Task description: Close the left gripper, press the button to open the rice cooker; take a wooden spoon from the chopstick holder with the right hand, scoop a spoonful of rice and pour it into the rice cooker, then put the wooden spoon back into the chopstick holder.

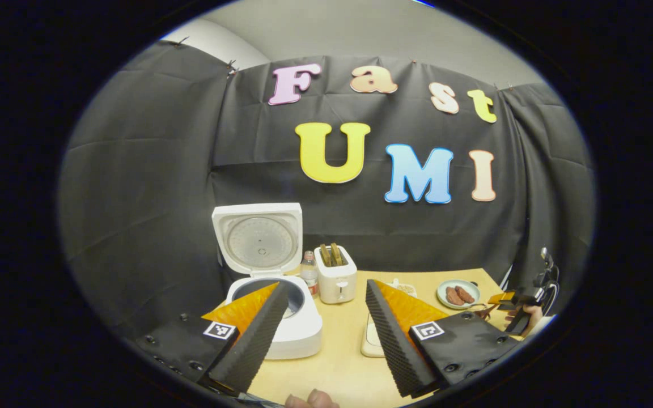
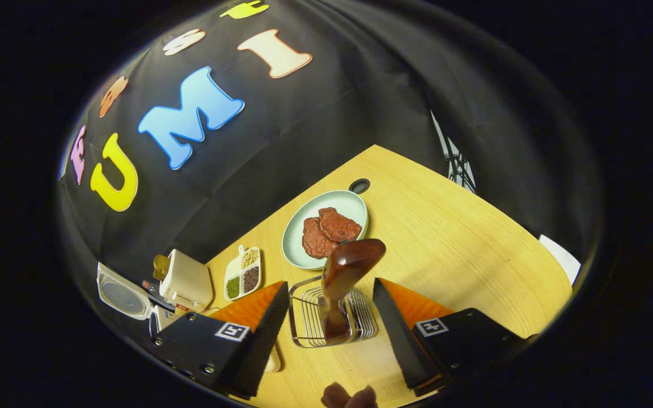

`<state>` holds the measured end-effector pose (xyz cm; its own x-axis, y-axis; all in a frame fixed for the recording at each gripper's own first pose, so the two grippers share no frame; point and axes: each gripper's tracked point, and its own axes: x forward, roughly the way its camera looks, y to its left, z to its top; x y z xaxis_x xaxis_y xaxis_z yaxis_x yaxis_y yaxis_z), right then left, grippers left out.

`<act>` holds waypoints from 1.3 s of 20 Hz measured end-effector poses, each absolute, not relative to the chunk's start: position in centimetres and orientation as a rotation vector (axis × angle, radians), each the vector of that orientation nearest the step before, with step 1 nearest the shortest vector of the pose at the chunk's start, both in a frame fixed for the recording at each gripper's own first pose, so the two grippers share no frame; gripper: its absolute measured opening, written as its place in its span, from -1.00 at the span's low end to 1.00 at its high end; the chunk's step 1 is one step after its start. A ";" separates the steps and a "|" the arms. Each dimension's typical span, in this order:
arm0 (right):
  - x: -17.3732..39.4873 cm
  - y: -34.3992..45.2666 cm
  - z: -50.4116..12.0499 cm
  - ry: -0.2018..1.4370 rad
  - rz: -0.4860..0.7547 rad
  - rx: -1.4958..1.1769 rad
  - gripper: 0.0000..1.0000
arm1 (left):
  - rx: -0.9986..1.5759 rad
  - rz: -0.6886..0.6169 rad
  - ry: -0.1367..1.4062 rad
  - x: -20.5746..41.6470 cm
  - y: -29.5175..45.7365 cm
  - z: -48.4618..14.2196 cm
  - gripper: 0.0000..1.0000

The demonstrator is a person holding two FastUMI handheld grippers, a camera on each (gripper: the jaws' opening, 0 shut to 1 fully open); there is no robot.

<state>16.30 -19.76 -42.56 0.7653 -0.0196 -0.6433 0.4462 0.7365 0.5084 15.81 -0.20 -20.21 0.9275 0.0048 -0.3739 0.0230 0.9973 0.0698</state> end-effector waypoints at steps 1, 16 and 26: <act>15.3 -19.4 -42.2 0.664 -0.279 0.707 0.94 | 0.070 -0.012 0.371 16.0 0.4 -19.8 0.86; 0.2 -7.3 -31.0 0.619 -0.278 0.662 0.97 | -0.111 -0.050 0.257 26.2 13.4 -16.8 0.96; -2.5 -0.4 -23.0 0.459 -0.176 0.446 0.97 | -0.080 0.042 0.200 41.3 16.8 -14.6 0.84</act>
<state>-2.51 -0.44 -22.99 0.8837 -0.0647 -0.4636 0.2618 0.8893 0.3749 41.34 16.81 -14.58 0.9793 0.0339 -0.1997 -0.0498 0.9960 -0.0748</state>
